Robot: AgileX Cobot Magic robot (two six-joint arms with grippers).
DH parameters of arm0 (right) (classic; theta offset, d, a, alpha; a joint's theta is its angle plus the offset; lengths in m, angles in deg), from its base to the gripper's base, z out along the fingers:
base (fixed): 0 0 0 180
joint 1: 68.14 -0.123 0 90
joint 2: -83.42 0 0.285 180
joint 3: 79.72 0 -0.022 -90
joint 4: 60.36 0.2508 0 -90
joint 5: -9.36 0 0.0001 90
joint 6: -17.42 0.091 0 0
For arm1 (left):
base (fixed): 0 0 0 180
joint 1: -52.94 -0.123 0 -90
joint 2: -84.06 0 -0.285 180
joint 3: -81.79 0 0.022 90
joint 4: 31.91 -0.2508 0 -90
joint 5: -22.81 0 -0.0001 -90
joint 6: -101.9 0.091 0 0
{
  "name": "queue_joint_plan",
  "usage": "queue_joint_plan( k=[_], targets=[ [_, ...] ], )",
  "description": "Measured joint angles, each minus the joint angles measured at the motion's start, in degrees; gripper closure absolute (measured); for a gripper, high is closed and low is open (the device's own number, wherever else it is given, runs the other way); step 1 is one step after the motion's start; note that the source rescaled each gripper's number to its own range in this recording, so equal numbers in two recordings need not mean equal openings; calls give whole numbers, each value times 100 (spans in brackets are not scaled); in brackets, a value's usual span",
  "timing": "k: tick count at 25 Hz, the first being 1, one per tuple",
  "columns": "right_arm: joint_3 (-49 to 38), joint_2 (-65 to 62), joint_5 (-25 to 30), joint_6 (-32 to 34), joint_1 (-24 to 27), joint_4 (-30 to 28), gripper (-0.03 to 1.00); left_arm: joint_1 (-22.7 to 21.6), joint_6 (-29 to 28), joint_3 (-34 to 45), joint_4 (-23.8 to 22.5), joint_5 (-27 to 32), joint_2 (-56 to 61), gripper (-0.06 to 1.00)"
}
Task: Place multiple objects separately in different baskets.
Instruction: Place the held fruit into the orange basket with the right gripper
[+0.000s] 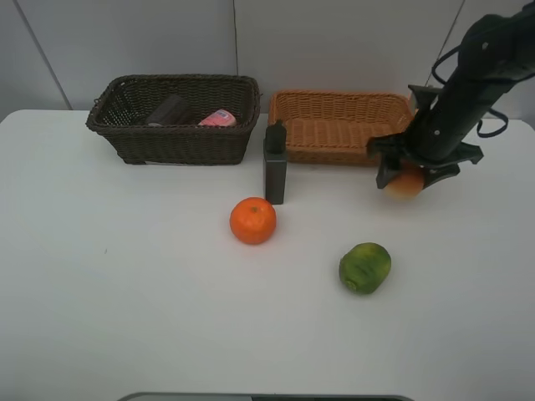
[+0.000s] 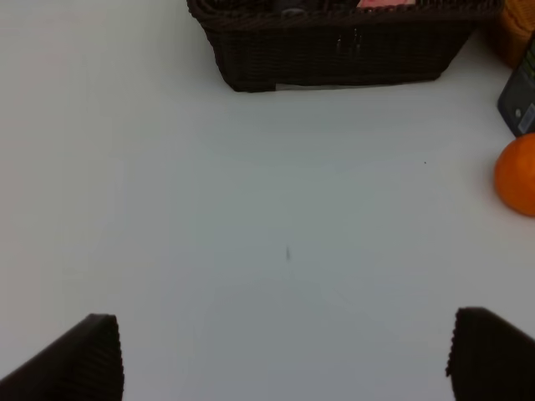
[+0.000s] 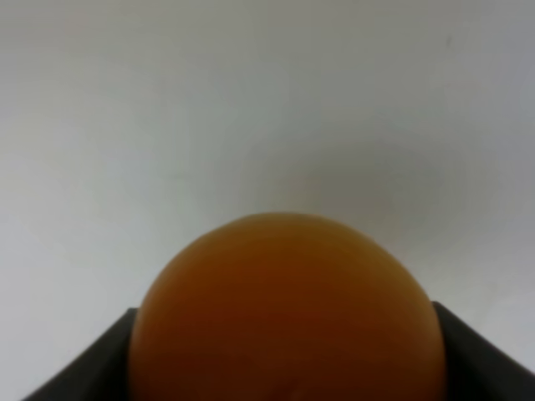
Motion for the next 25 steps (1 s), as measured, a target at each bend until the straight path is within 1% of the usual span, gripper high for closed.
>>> queue_joint_plan(
  k=[4,7,13,16,20,25],
  targets=[
    [860,5,792,0,0,-68,52,0,0,0,0,0,0,-2],
    [1466,92,1242,0,0,-128,52,0,0,0,0,0,0,-2],
    [2485,702,1731,0,0,-347,52,0,0,0,0,0,0,-2],
    [3038,1141,1850,-5,0,-480,52,0,0,0,0,0,0,-2],
    [3812,1657,1868,-5,0,-581,52,0,0,0,0,0,0,-2],
    [4362,2175,1635,-32,-13,-622,52,0,0,0,0,0,0,-2]
  ],
)
